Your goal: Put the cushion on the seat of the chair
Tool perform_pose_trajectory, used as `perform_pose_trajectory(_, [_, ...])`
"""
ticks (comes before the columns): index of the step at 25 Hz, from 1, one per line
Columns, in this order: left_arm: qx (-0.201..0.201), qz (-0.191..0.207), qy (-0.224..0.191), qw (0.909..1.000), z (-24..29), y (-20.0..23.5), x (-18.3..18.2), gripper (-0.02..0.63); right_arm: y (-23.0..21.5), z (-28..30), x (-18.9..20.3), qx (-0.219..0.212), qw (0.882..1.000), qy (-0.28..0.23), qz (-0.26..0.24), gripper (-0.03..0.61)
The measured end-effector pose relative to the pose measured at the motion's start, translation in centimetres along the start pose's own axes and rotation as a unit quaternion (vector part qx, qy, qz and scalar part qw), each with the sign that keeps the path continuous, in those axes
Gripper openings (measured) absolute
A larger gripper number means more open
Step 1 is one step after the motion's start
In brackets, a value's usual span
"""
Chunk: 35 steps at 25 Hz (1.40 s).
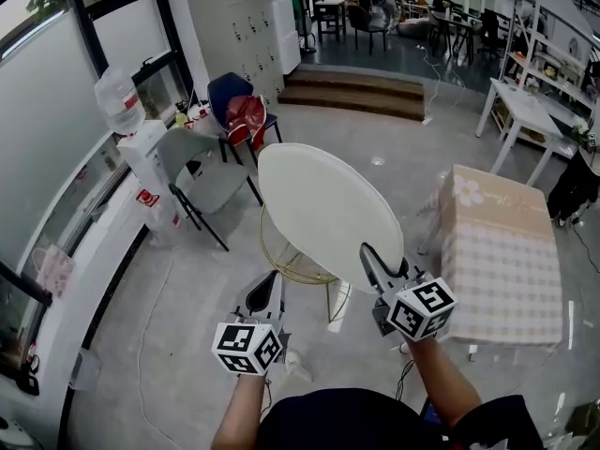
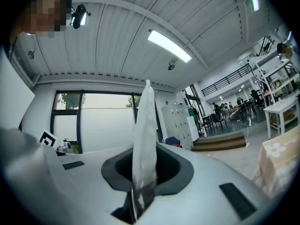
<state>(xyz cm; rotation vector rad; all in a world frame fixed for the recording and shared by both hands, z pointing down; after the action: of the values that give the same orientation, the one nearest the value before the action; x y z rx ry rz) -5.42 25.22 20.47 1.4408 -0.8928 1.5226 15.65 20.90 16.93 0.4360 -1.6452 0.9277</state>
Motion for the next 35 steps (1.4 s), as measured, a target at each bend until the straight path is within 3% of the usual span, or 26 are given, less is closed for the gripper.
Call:
perform_pose_trajectory(23, [0.036, -0.024, 0.009, 0.9990, 6.9, 17.3, -2.4, 0.006, 1.1, 17.9, -0.1, 0.043, 0.999, 0.011, 0.009, 0.060])
perform_pose_trajectory(35, [0.058, -0.044, 0.011, 0.9973, 8.8, 23.0, -1.6, 0.005, 2.2, 23.1, 1.2, 0.062, 0.998, 0.021, 0.000, 0.060])
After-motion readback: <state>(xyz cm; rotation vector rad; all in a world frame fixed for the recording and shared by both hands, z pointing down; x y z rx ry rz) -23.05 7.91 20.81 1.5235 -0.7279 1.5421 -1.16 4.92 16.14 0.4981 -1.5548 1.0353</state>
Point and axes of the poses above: the fingertips, and each gripper's own axes: z forward along the fingers, y to its left, x out of its underside, the point moved 4 cm from there along -z, backward along the fingers, and after that the axes turned 8 degrees about z, right-handed, at the moved point
